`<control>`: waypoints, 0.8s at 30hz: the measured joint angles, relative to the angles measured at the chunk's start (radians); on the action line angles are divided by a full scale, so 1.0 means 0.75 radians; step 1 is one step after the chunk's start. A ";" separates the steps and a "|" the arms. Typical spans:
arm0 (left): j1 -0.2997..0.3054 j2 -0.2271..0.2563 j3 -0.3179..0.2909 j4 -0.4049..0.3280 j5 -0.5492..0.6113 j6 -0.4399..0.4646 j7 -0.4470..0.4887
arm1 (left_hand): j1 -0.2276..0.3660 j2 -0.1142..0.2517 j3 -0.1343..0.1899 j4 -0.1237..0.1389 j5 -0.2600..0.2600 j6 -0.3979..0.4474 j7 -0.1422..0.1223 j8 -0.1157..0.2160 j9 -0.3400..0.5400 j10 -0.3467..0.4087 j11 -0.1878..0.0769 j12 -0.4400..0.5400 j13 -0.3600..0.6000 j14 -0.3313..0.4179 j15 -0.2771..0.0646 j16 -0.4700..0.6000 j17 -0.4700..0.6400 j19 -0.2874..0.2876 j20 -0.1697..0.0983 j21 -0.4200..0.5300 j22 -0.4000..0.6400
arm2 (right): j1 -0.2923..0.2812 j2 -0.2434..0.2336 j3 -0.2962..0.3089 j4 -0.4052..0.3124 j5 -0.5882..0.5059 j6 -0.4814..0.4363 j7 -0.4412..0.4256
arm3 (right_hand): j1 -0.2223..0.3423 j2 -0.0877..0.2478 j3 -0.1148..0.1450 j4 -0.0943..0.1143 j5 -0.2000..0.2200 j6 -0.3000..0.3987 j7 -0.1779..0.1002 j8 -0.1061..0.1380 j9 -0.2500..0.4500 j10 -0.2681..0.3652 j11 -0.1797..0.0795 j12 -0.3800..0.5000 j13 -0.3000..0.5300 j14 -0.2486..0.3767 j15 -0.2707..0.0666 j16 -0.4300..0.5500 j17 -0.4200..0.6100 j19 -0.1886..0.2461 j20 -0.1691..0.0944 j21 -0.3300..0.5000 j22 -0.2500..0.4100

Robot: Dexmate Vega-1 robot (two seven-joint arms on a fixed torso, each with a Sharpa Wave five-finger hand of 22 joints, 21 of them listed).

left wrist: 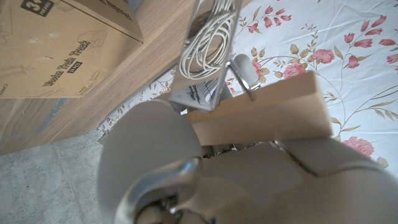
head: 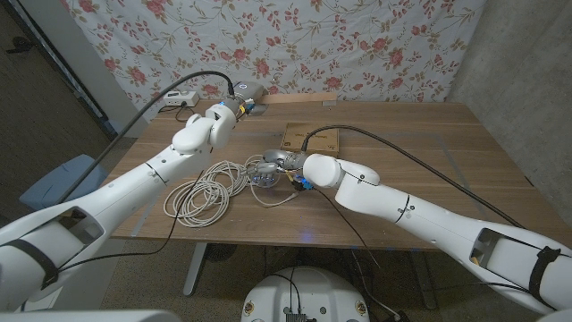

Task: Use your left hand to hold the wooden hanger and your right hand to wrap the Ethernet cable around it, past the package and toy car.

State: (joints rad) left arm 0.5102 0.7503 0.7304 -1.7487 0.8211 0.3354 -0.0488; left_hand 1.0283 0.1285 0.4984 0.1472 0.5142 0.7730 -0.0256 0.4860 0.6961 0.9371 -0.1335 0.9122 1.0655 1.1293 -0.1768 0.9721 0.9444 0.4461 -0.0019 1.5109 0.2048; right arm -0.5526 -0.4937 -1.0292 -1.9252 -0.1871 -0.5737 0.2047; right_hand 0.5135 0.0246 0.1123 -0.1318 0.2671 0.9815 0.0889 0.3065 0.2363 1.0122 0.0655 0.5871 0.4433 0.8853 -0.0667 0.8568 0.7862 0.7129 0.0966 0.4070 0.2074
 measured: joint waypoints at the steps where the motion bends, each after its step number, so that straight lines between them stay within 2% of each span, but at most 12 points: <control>1: -0.001 0.000 0.000 0.002 -0.001 -0.001 0.000 | 0.000 0.000 0.000 0.000 0.000 0.000 0.000 0.000 0.001 0.000 0.000 0.000 -0.001 0.000 0.000 0.000 0.000 0.000 0.000 0.000 0.000 | -0.001 0.006 -0.004 0.006 -0.006 -0.007 -0.012 | 0.029 0.008 0.008 -0.008 0.000 0.007 -0.008 0.010 0.011 0.006 -0.008 0.018 0.020 0.004 -0.004 0.013 0.023 0.003 -0.003 0.000 0.000; 3: -0.004 0.000 0.000 0.006 -0.004 -0.007 0.001 | 0.000 0.000 -0.002 -0.002 0.000 0.000 0.000 -0.001 0.002 0.000 0.000 0.000 -0.001 0.000 0.000 0.000 -0.003 0.000 0.000 0.000 0.000 | -0.001 0.015 -0.013 0.019 -0.013 -0.016 -0.029 | 0.108 0.045 0.030 -0.030 0.009 0.014 -0.014 0.028 0.033 0.001 -0.037 0.054 0.064 0.003 -0.005 0.031 0.057 0.003 -0.015 0.004 0.000; 5: -0.007 -0.001 0.000 0.012 -0.005 -0.011 0.001 | 0.000 0.000 -0.002 -0.002 0.000 0.000 0.000 -0.001 0.003 0.000 0.000 0.000 0.001 0.000 0.000 0.000 -0.002 0.000 0.000 0.000 0.000 | -0.001 0.022 -0.019 0.028 -0.024 -0.026 -0.051 | 0.189 0.093 0.062 -0.043 0.009 0.008 -0.029 0.035 0.054 -0.011 -0.058 0.085 0.106 -0.014 -0.028 0.033 0.076 -0.010 -0.030 0.005 0.006; 8: -0.011 -0.002 0.000 0.019 -0.007 -0.014 0.001 | 0.000 0.000 -0.002 -0.002 0.000 0.000 0.000 -0.001 0.003 0.000 0.000 0.000 0.003 0.000 0.000 0.000 -0.003 0.000 0.000 0.000 0.000 | -0.001 0.028 -0.025 0.037 -0.035 -0.035 -0.073 | 0.275 0.171 0.109 -0.039 0.009 -0.025 -0.058 0.035 0.071 -0.033 -0.079 0.110 0.150 -0.030 -0.057 0.033 0.093 -0.028 -0.060 0.005 0.010; 10: -0.011 -0.002 0.000 0.019 -0.008 -0.018 0.001 | 0.000 0.000 -0.002 -0.002 0.000 -0.002 0.002 -0.001 0.003 0.000 0.000 0.000 0.003 0.000 0.000 0.000 -0.006 0.000 0.000 0.000 0.000 | -0.001 0.029 -0.027 0.042 -0.035 -0.035 -0.073 | 0.306 0.211 0.138 -0.016 0.009 -0.058 -0.064 0.028 0.072 -0.060 -0.090 0.110 0.159 -0.036 -0.062 0.032 0.107 -0.051 -0.083 0.005 0.014; 12: -0.011 -0.002 0.000 0.019 -0.009 -0.020 0.001 | 0.000 0.000 -0.002 -0.002 -0.001 -0.002 0.002 -0.002 0.003 0.000 0.000 0.000 0.003 0.000 0.000 0.000 -0.006 0.000 0.000 0.000 0.000 | 0.000 0.030 -0.028 0.046 -0.035 -0.035 -0.073 | 0.304 0.238 0.170 0.016 0.009 -0.078 -0.077 0.011 0.068 -0.076 -0.096 0.109 0.155 -0.047 -0.055 0.021 0.118 -0.071 -0.103 0.005 0.021; 14: -0.011 -0.002 0.000 0.019 -0.009 -0.022 0.001 | 0.000 0.000 -0.002 -0.002 -0.001 -0.002 0.002 -0.004 0.003 0.000 0.000 0.000 0.002 0.000 0.000 0.000 -0.006 0.000 0.000 0.000 0.000 | 0.001 0.031 -0.028 0.049 -0.035 -0.035 -0.073 | 0.299 0.243 0.209 0.071 0.009 -0.109 -0.079 -0.014 0.058 -0.087 -0.094 0.092 0.138 -0.053 -0.054 0.014 0.134 -0.087 -0.119 0.018 0.038; 16: -0.025 -0.008 0.008 0.037 -0.010 -0.025 0.001 | 0.000 0.000 -0.002 -0.002 -0.001 -0.002 0.002 -0.005 0.003 0.000 0.000 0.000 0.001 0.000 0.000 0.000 -0.009 0.000 0.000 0.000 0.000 | 0.004 0.031 -0.028 0.052 -0.046 -0.050 -0.103 | 0.296 0.246 0.249 0.115 0.009 -0.116 -0.085 -0.033 0.048 -0.089 -0.097 0.088 0.127 -0.044 -0.050 0.014 0.147 -0.088 -0.127 0.036 0.051; 18: -0.029 -0.010 0.010 0.043 -0.011 -0.029 0.001 | 0.000 0.000 -0.002 -0.002 -0.001 -0.002 0.002 -0.005 0.003 0.000 0.000 0.000 0.002 0.000 0.000 0.000 -0.009 0.000 0.000 0.000 0.000 | 0.004 0.031 -0.028 0.053 -0.049 -0.055 -0.111 | 0.308 0.256 0.298 0.150 0.012 -0.116 -0.085 -0.048 0.040 -0.065 -0.122 0.101 0.133 -0.008 -0.056 0.015 0.165 -0.074 -0.141 0.057 0.063; 21: -0.034 -0.013 0.013 0.052 -0.013 -0.032 0.002 | 0.000 0.000 -0.007 0.004 -0.001 -0.002 0.002 -0.006 0.003 0.000 0.000 0.000 -0.001 0.000 0.000 0.000 -0.009 0.000 0.000 0.000 0.000 | 0.004 0.030 -0.024 0.055 -0.054 -0.059 -0.127 | 0.354 0.231 0.378 0.182 0.014 -0.100 -0.070 -0.054 0.039 -0.006 -0.159 0.174 0.192 0.058 -0.073 0.062 0.234 -0.055 -0.160 0.099 0.086; 22: -0.034 -0.013 0.013 0.052 -0.013 -0.032 0.002 | 0.000 -0.001 -0.007 0.004 -0.001 -0.002 0.002 -0.006 0.003 0.000 0.000 0.000 -0.001 0.000 0.000 0.000 -0.008 0.000 0.000 0.000 0.000 | 0.004 0.030 -0.023 0.055 -0.054 -0.059 -0.127 | 0.379 0.220 0.397 0.188 0.011 -0.092 -0.063 -0.058 0.042 0.024 -0.171 0.215 0.228 0.085 -0.079 0.085 0.272 -0.050 -0.171 0.117 0.095; 24: -0.042 -0.017 0.018 0.060 -0.013 -0.033 0.002 | 0.000 -0.001 -0.007 0.004 -0.001 -0.002 0.002 -0.005 0.003 0.000 0.000 -0.006 -0.001 0.000 0.000 0.000 -0.009 0.000 0.000 0.000 0.000 | 0.002 0.027 -0.017 0.056 -0.059 -0.059 -0.146 | 0.404 0.197 0.420 0.199 -0.006 -0.062 -0.056 -0.066 0.057 0.059 -0.173 0.318 0.333 0.121 -0.087 0.144 0.381 -0.042 -0.187 0.159 0.112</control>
State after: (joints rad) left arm 0.4790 0.7379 0.7439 -1.7038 0.8110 0.3108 -0.0475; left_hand 1.0282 0.1281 0.4928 0.1501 0.5137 0.7714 -0.0239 0.4820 0.6982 0.9369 -0.1333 0.9074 1.0646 1.1293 -0.1768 0.9721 0.9380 0.4461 -0.0019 1.5109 0.2048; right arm -0.5514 -0.4734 -1.0423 -1.8832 -0.2316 -0.6176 0.0950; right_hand 0.8165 0.1726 0.4270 0.0177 0.2628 0.9352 0.0471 0.2571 0.2787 1.0567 -0.0640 0.8257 0.6933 0.9763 -0.1317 0.9648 1.0722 0.6815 -0.0439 0.5259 0.2912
